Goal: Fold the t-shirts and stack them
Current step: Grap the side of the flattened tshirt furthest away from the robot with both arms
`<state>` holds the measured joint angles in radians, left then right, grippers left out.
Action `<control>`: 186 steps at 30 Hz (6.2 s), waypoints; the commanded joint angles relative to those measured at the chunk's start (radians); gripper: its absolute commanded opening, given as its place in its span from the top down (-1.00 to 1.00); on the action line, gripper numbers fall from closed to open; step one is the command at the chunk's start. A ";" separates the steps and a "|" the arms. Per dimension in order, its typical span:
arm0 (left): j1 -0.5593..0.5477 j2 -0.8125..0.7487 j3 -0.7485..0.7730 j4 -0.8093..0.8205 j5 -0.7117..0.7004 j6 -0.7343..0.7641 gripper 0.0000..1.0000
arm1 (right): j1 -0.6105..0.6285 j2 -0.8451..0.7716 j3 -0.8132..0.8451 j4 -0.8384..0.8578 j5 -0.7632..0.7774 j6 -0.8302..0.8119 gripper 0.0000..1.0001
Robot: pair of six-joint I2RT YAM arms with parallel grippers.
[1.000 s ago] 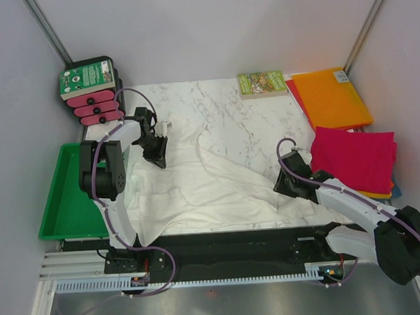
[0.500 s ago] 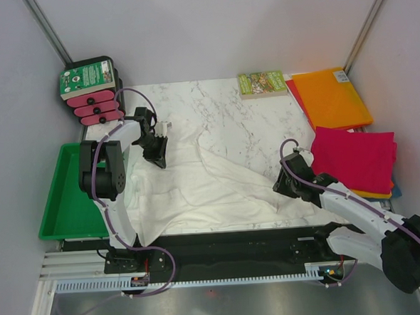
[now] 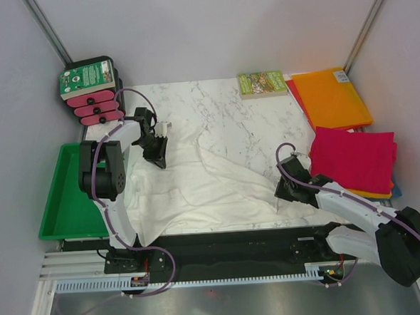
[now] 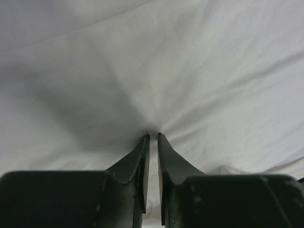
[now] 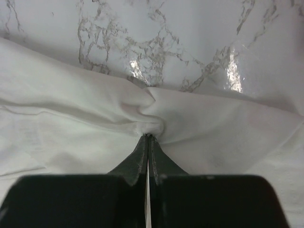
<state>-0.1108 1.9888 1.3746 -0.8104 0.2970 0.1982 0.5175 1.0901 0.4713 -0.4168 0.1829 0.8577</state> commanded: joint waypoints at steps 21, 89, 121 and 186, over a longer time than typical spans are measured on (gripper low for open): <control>-0.003 -0.007 -0.042 0.013 -0.019 -0.011 0.62 | 0.045 -0.064 0.049 -0.011 0.076 0.024 0.62; 0.023 -0.125 0.075 0.068 0.057 -0.098 0.58 | 0.049 0.097 0.095 0.047 0.231 0.007 -0.11; 0.023 -0.104 0.063 0.074 0.053 -0.094 0.59 | 0.049 0.122 0.188 0.052 0.348 -0.023 -0.08; 0.025 -0.151 0.093 0.126 0.021 -0.144 0.59 | 0.001 0.234 0.328 0.147 0.260 -0.121 1.00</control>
<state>-0.0902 1.8980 1.4227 -0.7422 0.3229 0.0910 0.5186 1.3804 0.6800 -0.2493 0.4164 0.7818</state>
